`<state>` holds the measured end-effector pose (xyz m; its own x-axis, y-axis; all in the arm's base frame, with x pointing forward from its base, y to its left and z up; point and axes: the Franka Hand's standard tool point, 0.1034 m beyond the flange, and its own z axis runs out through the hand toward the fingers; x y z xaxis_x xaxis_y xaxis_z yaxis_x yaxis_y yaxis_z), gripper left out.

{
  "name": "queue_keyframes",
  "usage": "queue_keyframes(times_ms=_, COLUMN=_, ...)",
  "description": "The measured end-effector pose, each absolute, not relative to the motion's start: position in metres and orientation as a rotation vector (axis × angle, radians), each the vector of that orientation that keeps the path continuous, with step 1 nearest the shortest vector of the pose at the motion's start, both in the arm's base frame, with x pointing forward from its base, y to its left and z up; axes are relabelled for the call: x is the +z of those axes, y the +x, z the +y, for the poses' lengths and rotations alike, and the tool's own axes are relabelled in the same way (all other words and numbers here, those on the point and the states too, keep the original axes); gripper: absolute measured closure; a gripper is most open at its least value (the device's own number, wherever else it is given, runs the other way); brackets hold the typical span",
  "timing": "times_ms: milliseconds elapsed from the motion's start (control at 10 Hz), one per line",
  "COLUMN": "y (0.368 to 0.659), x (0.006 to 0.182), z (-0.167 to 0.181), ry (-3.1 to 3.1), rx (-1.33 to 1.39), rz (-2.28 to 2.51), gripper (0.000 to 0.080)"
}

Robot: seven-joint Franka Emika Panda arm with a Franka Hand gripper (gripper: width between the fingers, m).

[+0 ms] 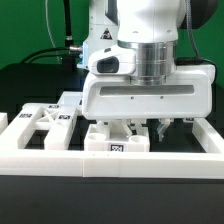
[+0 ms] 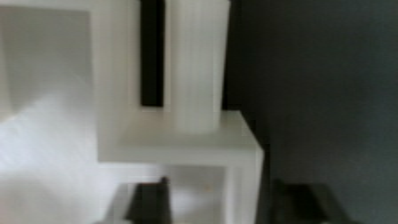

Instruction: Assemble chair

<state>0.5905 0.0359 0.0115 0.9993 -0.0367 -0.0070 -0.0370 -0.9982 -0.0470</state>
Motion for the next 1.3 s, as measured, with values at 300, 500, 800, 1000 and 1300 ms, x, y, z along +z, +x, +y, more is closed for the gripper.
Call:
queue_keyframes(times_ms=300, y=0.591, x=0.012, z=0.036, ry=-3.094, rx=0.009, rz=0.056, gripper=0.0768)
queue_keyframes(times_ms=500, y=0.591, x=0.011, z=0.036, ry=-3.094, rx=0.009, rz=0.056, gripper=0.0768)
queue_keyframes(times_ms=800, y=0.591, x=0.012, z=0.04, ry=-3.093, rx=0.009, rz=0.064, gripper=0.0768)
queue_keyframes(times_ms=1000, y=0.593, x=0.012, z=0.066, ry=-3.088, rx=0.004, rz=0.02, gripper=0.0768)
queue_keyframes(times_ms=1300, y=0.606, x=0.014, z=0.103, ry=-3.081, rx=-0.004, rz=0.006, gripper=0.0768)
